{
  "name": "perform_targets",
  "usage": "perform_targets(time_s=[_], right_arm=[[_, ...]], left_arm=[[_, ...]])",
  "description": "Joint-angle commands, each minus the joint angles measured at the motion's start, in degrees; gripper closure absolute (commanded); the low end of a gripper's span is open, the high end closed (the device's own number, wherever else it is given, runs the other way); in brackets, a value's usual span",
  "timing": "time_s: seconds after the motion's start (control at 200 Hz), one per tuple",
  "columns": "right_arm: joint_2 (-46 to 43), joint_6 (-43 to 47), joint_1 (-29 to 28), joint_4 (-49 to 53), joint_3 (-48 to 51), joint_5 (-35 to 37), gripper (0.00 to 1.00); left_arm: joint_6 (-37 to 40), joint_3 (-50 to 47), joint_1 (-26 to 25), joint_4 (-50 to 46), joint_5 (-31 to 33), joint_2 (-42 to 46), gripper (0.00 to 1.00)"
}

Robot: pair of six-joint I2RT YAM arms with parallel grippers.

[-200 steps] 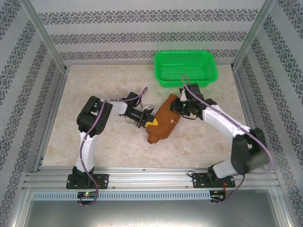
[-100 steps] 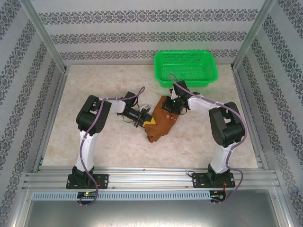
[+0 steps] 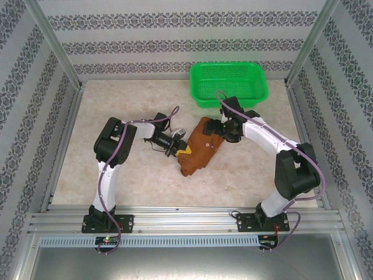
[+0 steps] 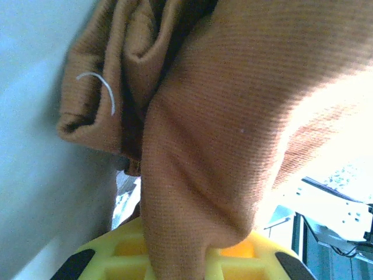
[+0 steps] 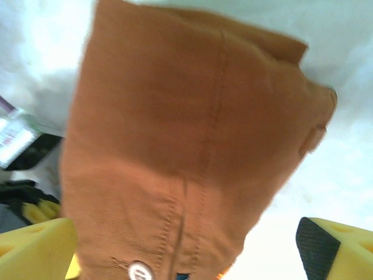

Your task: Roll up the long pants

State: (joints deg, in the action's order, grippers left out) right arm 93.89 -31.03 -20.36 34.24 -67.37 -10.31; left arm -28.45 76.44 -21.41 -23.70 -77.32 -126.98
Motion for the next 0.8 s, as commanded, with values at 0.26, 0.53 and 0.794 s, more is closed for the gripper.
perform_targets(time_s=[0.26, 0.53, 0.794], right_arm=[[10.6, -0.3, -4.1, 0.0, -4.8, -1.0, 0.02], [20.6, -2.0, -9.7, -1.1, -11.2, -5.1, 0.02], [32.8, 0.3, -14.3, 11.0, -20.8, -6.3, 0.02]], left_arm=[[3.6, 1.0, 0.2, -5.9, 10.4, -1.4, 1.0], [5.0, 3.1, 0.2, -8.1, 9.5, -2.2, 1.0], [8.5, 8.2, 0.1, -14.6, 9.3, -3.8, 1.0]])
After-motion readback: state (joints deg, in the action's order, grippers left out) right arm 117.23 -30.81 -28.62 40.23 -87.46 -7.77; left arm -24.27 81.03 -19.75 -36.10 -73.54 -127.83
